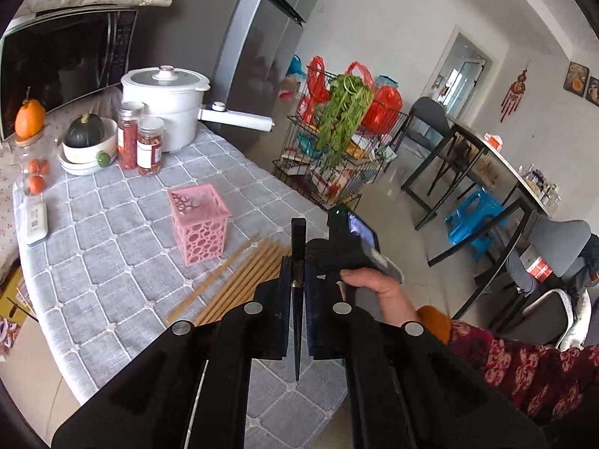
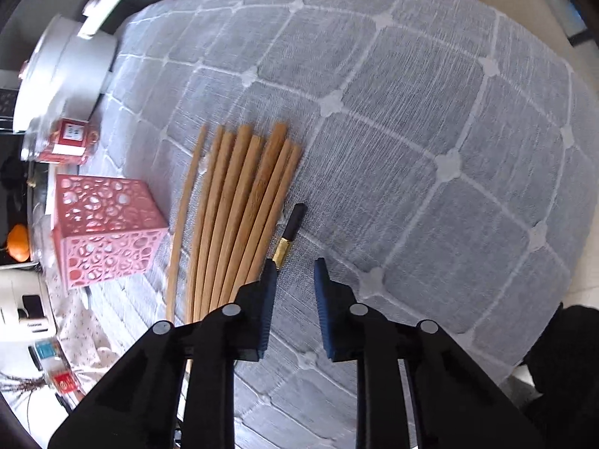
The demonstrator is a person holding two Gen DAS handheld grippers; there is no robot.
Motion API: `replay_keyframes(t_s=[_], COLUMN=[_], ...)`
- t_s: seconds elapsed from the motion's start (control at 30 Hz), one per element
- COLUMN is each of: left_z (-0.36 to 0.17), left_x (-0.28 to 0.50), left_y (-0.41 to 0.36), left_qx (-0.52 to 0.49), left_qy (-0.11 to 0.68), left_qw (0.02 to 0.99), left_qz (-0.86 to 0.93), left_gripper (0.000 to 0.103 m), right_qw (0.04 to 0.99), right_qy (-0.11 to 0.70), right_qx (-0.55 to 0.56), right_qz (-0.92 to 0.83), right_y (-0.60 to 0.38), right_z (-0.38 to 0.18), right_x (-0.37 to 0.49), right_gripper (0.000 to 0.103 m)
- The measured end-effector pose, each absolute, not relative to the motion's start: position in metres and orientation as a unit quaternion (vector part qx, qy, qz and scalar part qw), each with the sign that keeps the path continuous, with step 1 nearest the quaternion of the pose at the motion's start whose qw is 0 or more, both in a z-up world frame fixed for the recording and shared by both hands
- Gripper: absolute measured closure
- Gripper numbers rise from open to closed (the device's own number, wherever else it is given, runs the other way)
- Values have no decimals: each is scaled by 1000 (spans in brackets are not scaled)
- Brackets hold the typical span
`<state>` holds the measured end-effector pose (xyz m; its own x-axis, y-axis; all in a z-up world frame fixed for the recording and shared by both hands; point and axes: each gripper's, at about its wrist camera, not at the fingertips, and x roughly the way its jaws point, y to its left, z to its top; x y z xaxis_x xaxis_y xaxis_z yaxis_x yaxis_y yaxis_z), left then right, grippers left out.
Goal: Organize utensils
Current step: 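Grasp the other black pen with the right gripper while the left gripper holds its pen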
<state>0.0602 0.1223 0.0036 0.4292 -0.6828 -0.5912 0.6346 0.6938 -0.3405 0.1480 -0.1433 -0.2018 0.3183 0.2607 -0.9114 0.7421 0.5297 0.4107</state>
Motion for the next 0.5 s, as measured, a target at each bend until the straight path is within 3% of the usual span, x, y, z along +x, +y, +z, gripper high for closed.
replay_keyframes(t_s=[0.5], left_z=[9], left_x=[57], left_y=[144], left_qx=[-51], left_qy=[354], left_qw=[858], left_qz=[-369], left_gripper=[97], right_qw=[713], right_qy=[517], right_qx=[440], right_qz=[-174], right_y=[-139], right_z=[-204], right_x=[156], right_gripper=[96])
